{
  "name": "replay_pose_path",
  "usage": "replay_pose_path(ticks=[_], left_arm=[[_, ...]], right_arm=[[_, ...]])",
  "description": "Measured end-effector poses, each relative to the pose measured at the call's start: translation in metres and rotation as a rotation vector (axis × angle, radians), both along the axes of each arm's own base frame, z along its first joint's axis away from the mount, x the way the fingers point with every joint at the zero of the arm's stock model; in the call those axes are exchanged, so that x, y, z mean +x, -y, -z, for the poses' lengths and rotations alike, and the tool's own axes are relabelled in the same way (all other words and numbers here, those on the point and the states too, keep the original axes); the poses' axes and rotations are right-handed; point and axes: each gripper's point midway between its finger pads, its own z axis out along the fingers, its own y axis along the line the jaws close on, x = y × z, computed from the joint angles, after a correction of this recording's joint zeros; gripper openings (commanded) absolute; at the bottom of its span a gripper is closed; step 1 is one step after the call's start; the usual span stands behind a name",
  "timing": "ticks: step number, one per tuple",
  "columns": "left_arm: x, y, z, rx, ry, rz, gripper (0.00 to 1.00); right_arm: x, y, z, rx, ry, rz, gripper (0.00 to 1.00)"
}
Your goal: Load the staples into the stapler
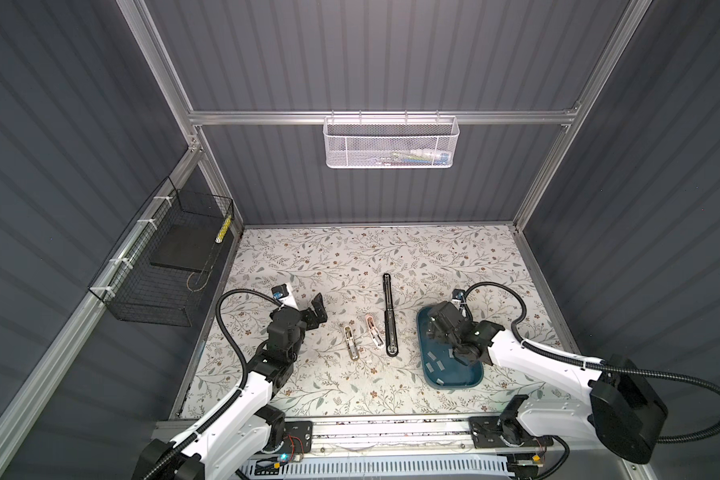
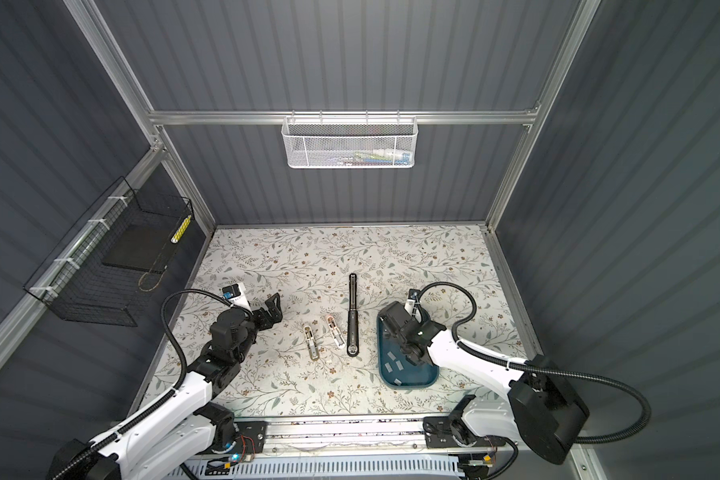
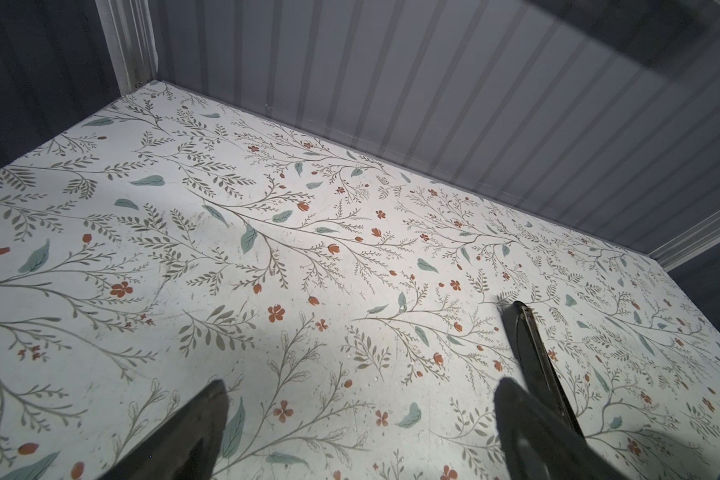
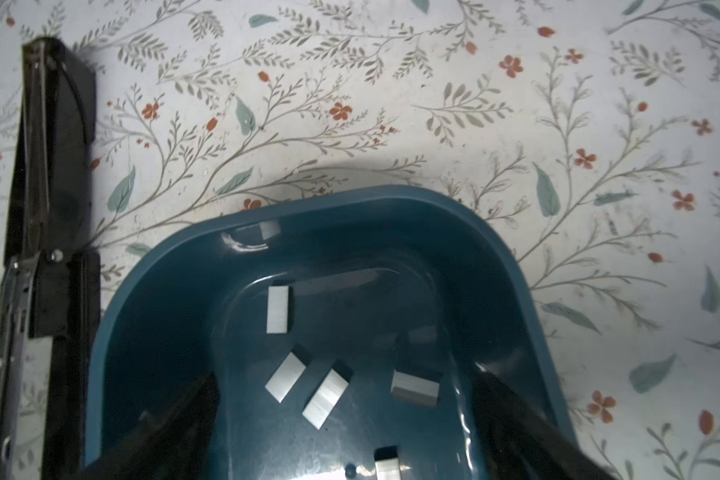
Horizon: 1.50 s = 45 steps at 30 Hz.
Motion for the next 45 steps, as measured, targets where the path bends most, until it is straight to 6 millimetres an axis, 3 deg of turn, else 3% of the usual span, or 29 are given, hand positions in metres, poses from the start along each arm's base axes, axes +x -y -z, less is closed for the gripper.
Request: replay_pose_path(ticks=[9, 17, 23, 30, 37, 45], left_arm=[[-0.001, 0.0, -0.001, -0.002, 0.004, 0.0, 1.0], [-0.001, 0.0, -0.001, -0.002, 0.003, 0.0, 1.0], [-0.001, 0.0, -0.001, -0.001, 0.004, -0.001, 1.0], [-0.001, 0.0, -0.002, -0.003, 0.007, -0.001, 1.0], [-0.001, -0.001, -0.004, -0.005, 0.011, -0.001, 1.0], [-0.001, -0.001, -0.004, -0.005, 0.012, -0.001, 1.0]], right_arm=[[0.006, -0.018, 0.027, -0.01, -0.076, -0.049, 0.84], [0.019, -0.024, 0.044, -0.042, -0.128, -0.046, 0.64], [0.026, -0.027, 0.059, -0.063, -0.17, -0.034, 0.58], [0.033, -0.032, 0.059, -0.051, -0.169, -0.027, 0.44], [0.035, -0.032, 0.059, -0.046, -0.168, -0.02, 0.39], [0.037, -0.031, 0.059, -0.038, -0.165, -0.014, 0.26]])
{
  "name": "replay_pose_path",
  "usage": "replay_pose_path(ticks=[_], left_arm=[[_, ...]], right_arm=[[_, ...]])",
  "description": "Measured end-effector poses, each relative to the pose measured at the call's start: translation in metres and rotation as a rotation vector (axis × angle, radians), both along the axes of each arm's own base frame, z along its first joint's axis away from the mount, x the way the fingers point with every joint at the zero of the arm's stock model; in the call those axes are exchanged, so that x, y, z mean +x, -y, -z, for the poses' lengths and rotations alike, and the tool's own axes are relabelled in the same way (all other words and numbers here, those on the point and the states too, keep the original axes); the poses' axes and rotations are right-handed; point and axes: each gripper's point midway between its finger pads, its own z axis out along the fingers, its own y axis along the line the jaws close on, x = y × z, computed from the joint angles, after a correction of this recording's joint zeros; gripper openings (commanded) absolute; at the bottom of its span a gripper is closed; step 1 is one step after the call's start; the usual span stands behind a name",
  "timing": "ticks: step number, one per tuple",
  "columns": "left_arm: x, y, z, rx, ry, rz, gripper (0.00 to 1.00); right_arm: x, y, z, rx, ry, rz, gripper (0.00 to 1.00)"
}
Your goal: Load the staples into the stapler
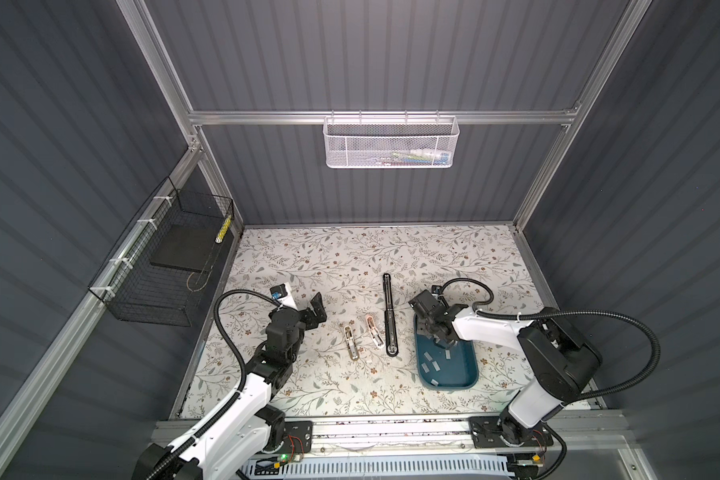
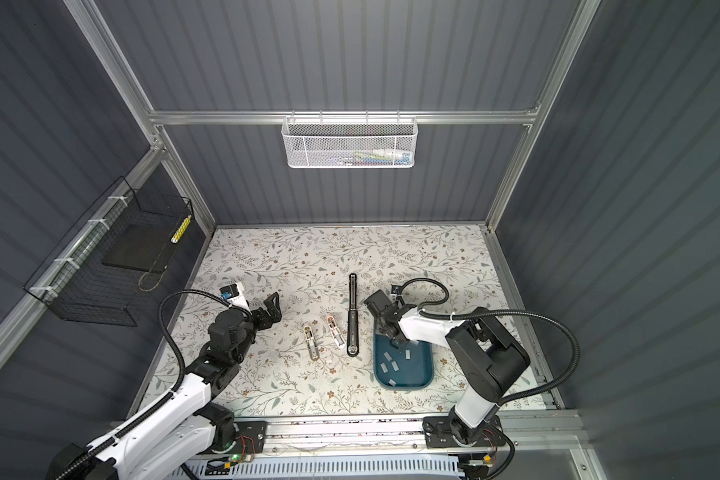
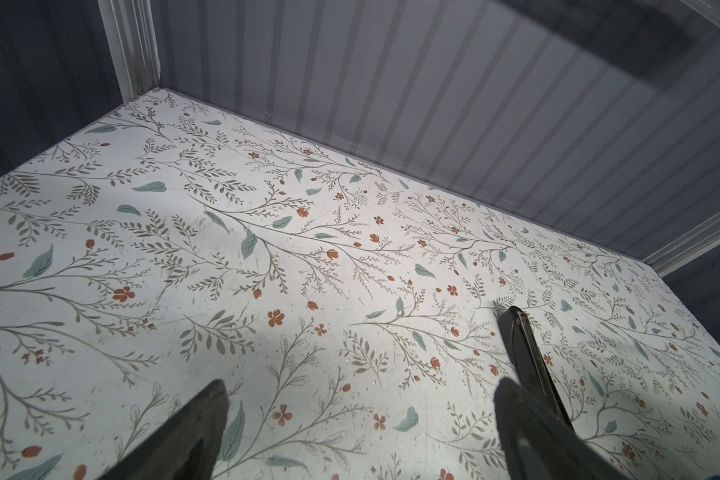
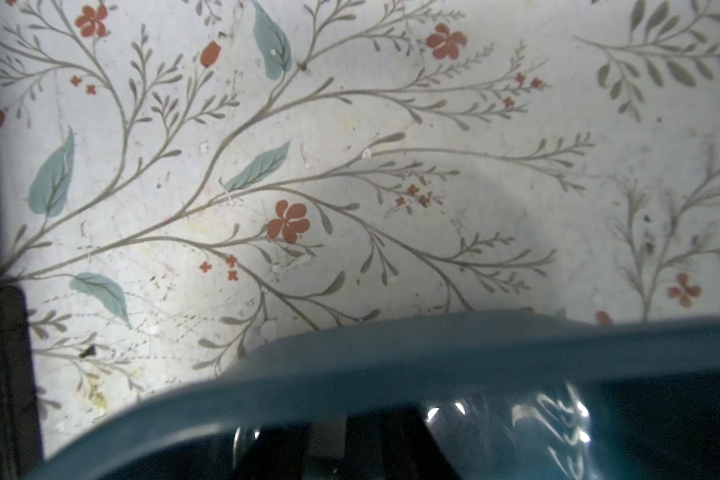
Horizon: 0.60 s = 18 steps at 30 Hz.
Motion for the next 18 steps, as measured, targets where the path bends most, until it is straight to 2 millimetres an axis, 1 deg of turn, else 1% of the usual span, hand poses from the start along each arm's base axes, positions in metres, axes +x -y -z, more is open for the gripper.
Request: replay_pose_path(ticks=[2, 7, 14, 18], left_arm=[[0.0, 0.0001, 0.0001, 0.0, 0.0, 0.0, 1.0], [0.0, 0.0, 0.0, 0.0, 0.0, 0.0, 1.0], [0.0, -0.0001, 0.0001, 0.0, 0.0, 0.0, 1.0], [0.0001, -0.0005, 0.0002, 0.001, 0.0, -0.003, 1.0]], right_arm=[[0.0009, -0.0009, 0.0, 0.002, 0.0, -0.001, 0.23], [0.0032, -0.0029, 0.0003, 0.003, 0.0, -0.001, 0.18], [0.0036, -0.0026, -0.0004, 0.001, 0.002, 0.0, 0.16], [-0.0006, 0.0023, -0.0033, -0.005, 0.007, -0.001, 0.14]])
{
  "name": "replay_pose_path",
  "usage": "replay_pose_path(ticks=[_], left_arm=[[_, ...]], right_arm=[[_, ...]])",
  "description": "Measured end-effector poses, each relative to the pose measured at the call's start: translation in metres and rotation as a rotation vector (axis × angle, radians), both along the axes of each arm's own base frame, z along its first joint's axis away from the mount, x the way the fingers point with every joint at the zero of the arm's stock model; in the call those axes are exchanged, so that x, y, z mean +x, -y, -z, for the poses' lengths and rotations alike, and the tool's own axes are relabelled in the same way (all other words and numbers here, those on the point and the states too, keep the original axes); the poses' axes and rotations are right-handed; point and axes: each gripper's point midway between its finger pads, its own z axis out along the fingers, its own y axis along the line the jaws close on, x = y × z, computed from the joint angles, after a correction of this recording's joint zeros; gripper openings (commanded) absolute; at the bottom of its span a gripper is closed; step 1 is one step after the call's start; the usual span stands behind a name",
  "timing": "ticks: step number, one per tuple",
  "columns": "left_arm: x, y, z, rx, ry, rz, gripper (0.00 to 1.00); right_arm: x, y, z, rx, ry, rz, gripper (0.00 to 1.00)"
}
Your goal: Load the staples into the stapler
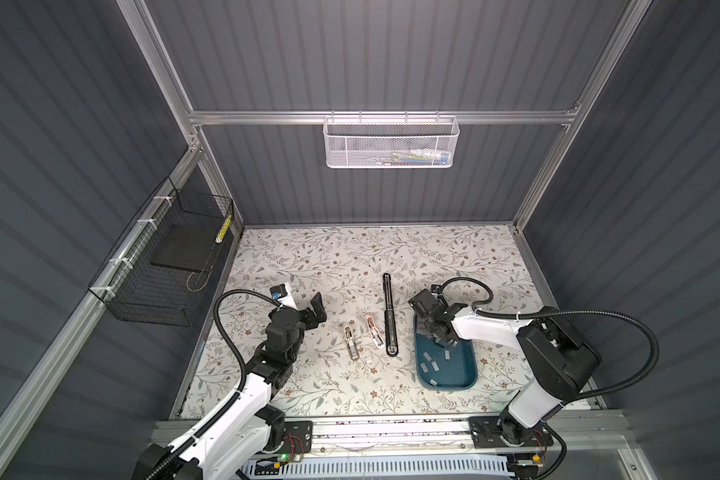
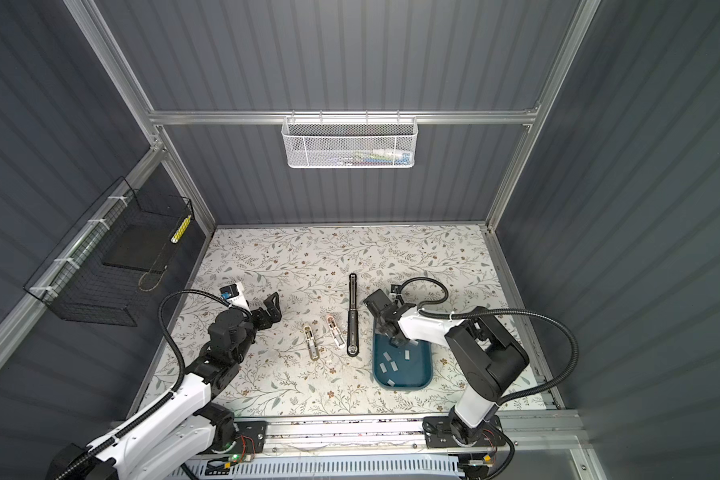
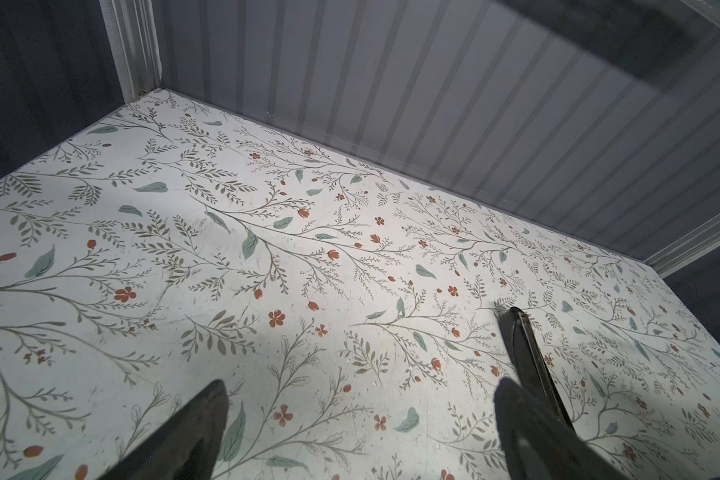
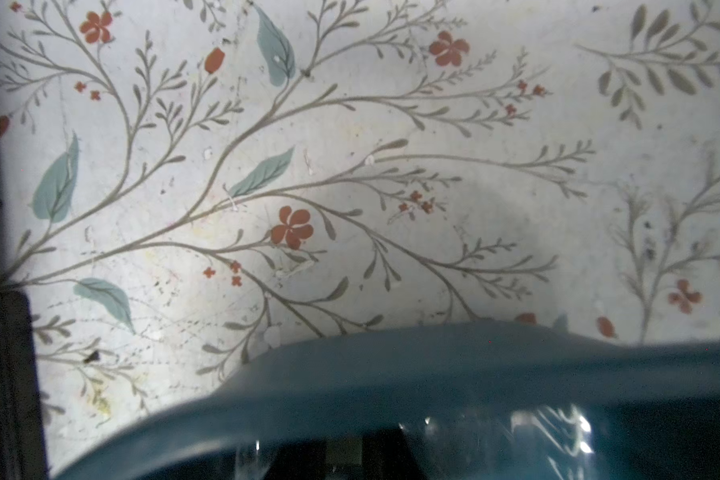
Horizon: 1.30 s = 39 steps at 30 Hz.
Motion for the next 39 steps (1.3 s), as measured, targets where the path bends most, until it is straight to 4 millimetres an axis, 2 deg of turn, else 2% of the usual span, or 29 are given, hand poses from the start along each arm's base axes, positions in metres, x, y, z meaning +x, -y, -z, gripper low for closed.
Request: replay_pose_path(ticks=[11, 25, 34, 39], left_arm=[[0.0, 0.0, 0.0, 0.0, 0.0, 0.0, 1.0], [0.0, 0.0, 0.0, 0.0, 0.0, 0.0, 1.0], [0.0, 0.0, 0.0, 0.0, 0.0, 0.0, 1.0], [0.0, 0.0, 0.0, 0.0, 0.0, 0.0, 1.0]], right_arm=[[-0.018, 0.013, -0.046, 0.06, 0.128, -0.038, 0.12], [-0.04, 0.01, -0.092, 0.137, 0.301, -0.126, 0.11], [-0.05, 0.0, -0.115, 0.173, 0.369, -0.167, 0.1], [-0.062, -0.02, -0.124, 0.177, 0.379, -0.228, 0.09]])
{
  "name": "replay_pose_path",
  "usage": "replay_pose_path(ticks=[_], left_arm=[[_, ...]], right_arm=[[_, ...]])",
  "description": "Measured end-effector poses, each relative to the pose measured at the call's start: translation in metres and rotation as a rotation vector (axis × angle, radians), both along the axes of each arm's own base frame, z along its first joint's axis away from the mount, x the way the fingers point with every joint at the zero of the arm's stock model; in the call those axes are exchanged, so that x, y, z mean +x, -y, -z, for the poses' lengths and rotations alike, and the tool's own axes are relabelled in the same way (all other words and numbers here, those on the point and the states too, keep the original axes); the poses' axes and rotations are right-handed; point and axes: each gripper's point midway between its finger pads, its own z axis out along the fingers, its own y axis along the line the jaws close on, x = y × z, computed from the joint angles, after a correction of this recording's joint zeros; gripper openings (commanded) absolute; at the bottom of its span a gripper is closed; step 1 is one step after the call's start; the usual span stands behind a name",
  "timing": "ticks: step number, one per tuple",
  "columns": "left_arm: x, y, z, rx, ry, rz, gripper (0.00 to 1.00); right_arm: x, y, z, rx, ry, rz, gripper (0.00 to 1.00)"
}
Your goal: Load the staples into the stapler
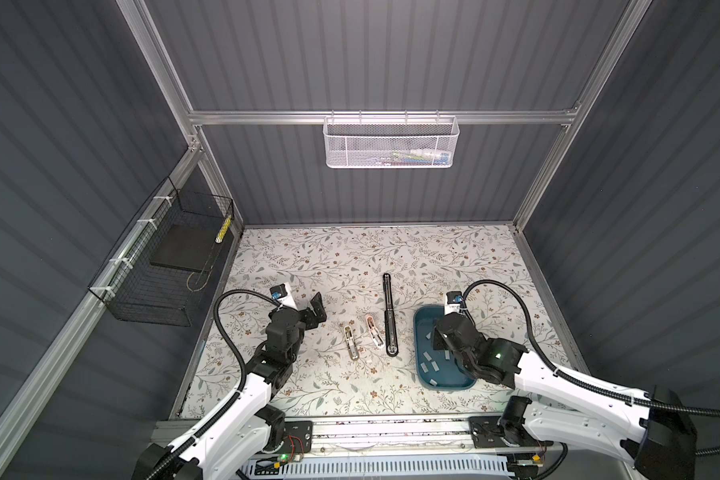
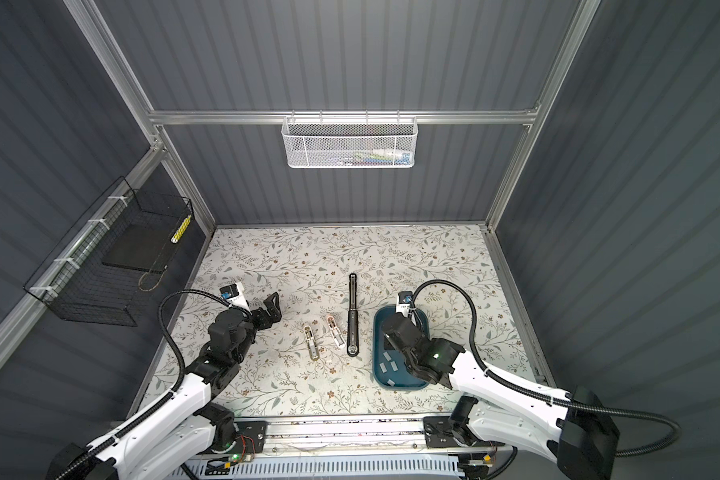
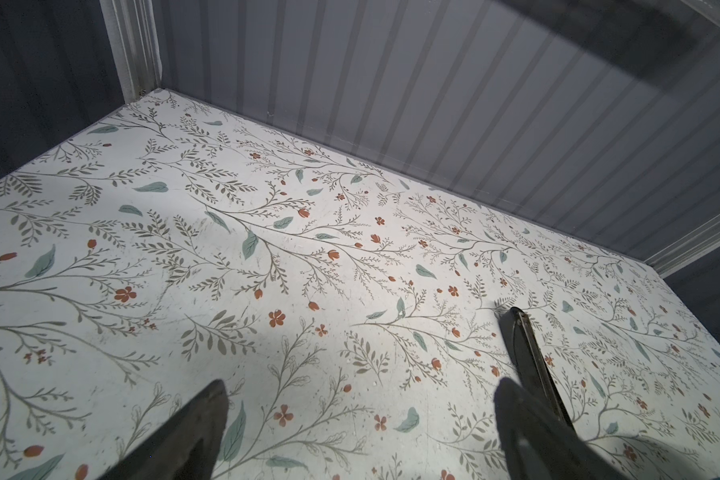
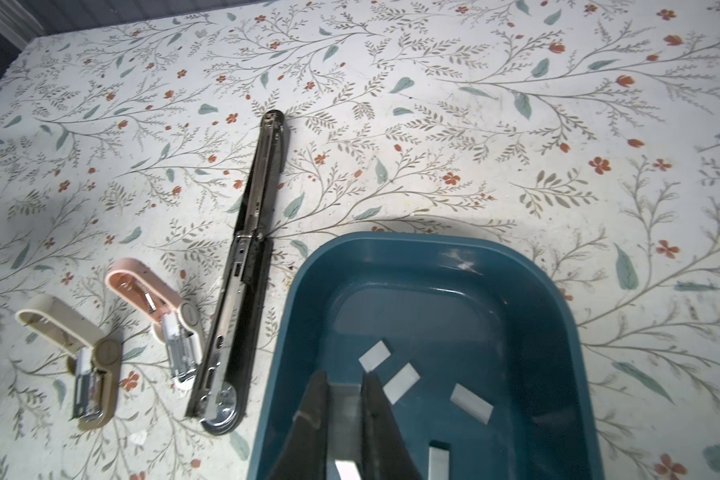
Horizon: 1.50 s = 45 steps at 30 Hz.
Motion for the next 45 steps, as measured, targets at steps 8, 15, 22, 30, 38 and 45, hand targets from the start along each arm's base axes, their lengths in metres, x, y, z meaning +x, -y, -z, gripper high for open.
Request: replay_pose_path(ticks=[8, 15, 22, 30, 38, 45], left_arm=[[0.0, 0.0, 0.0, 0.0, -0.001, 0.0, 1.0], [-0.001, 0.0, 0.003, 0.005, -0.012, 0.0, 1.0], [-0.001, 0.0, 0.004, 0.007, -0.016, 0.0, 1.0], [-0.002, -0.001, 0.004, 0.007, -0.018, 0.0, 1.0], [-0.002, -0.001, 0.003, 0.005, -0.013, 0.0, 1.0], [-0.002, -0.001, 0.003, 0.005, -0.013, 0.0, 1.0]], right_arm=[[-0.001, -0.053, -0.013, -0.034, 0.011, -0.072, 0.09], [0.004, -0.101, 0.001, -0.125, -0.021, -0.107, 0.07], [0.006, -0.125, 0.016, -0.181, -0.072, -0.09, 0.06], [-0.003, -0.119, 0.028, -0.189, -0.12, -0.048, 0.06], [-0.018, -0.113, 0.06, -0.248, -0.152, -0.039, 0.06], [-0.02, -0.113, 0.071, -0.267, -0.161, -0.037, 0.06]])
